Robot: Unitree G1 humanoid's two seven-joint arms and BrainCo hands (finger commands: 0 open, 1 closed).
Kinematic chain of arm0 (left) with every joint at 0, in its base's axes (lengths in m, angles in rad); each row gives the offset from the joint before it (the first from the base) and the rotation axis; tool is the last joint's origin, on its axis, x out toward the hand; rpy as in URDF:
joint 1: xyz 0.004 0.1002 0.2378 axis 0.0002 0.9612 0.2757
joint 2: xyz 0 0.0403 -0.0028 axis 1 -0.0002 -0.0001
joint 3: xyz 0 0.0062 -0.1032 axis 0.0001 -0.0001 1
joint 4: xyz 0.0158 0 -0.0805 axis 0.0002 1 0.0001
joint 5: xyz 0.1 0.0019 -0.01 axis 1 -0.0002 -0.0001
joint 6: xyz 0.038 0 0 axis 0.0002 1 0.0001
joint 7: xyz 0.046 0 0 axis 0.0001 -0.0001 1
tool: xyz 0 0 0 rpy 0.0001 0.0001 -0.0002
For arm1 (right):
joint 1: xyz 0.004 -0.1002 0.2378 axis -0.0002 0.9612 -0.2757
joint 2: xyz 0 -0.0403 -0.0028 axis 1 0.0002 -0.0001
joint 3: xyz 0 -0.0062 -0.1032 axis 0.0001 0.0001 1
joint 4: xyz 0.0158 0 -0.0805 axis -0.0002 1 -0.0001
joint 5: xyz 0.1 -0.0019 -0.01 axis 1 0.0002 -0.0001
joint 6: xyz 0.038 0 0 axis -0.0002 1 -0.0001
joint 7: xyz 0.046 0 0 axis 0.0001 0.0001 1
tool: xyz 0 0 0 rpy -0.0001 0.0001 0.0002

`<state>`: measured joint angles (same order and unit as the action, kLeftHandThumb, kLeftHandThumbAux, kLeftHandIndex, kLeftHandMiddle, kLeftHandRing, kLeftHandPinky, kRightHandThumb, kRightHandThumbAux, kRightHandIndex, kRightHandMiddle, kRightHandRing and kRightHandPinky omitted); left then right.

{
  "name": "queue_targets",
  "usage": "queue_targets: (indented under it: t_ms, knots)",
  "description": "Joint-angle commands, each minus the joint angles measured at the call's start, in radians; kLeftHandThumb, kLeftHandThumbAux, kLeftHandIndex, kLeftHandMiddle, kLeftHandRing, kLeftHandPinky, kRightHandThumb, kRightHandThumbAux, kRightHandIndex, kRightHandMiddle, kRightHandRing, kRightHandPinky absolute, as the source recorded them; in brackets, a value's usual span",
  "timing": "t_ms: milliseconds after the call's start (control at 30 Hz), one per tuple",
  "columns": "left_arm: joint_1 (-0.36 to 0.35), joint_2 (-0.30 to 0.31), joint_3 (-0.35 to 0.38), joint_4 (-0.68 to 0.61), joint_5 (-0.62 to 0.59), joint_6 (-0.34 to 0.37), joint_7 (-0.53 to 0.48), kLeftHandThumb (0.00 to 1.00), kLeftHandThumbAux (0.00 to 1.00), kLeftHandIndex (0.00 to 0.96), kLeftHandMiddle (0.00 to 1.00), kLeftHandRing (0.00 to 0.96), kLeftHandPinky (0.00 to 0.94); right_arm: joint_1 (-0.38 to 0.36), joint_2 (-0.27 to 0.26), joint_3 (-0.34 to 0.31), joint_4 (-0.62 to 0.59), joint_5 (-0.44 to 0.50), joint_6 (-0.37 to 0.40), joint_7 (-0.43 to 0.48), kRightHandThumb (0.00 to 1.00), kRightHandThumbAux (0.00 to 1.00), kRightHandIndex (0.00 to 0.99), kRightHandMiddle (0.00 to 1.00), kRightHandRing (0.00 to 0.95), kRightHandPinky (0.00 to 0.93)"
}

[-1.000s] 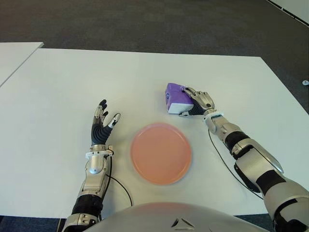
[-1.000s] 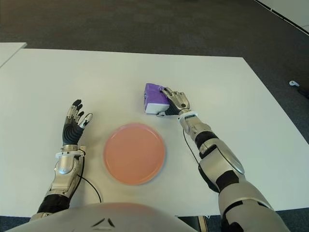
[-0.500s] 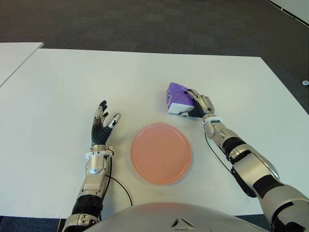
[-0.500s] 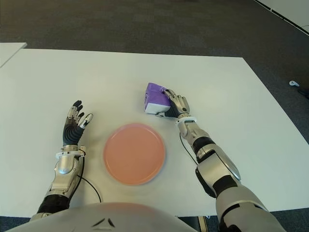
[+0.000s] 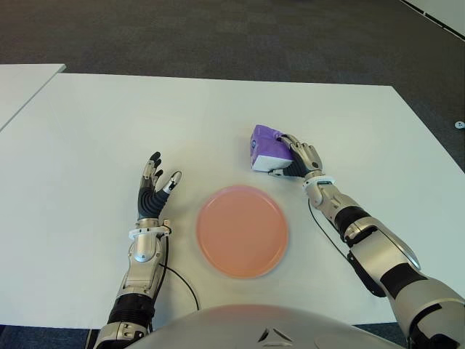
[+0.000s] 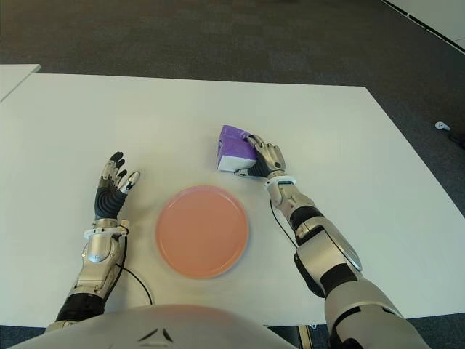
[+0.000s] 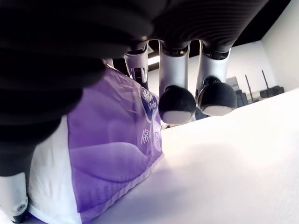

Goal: Put the tissue paper into the plate.

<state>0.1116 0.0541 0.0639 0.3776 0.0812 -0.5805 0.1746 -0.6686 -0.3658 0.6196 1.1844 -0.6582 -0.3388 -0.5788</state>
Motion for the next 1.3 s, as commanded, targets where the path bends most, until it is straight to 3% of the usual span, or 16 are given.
queue_targets:
  t_ms: [33, 833, 1300]
  knots:
    - [0.047, -0.010, 0.000, 0.050, 0.021, 0.020, 0.013, 0.000, 0.489, 0.000, 0.000, 0.000, 0.000, 0.169, 0.064, 0.069, 0.093, -0.058, 0.008, 0.118, 0.745, 0.711, 0.440, 0.900, 0.886, 0.875]
    - [0.036, -0.013, -0.001, 0.065, 0.023, 0.016, 0.017, 0.000, 0.481, 0.000, 0.000, 0.000, 0.000, 0.184, 0.067, 0.065, 0.120, -0.057, -0.025, 0.049, 0.744, 0.712, 0.440, 0.887, 0.884, 0.879]
    - [0.036, -0.012, -0.002, 0.070, 0.021, 0.014, 0.013, 0.000, 0.491, 0.000, 0.000, 0.000, 0.000, 0.133, 0.053, -0.082, 0.072, 0.058, -0.100, -0.085, 0.741, 0.713, 0.440, 0.882, 0.875, 0.869]
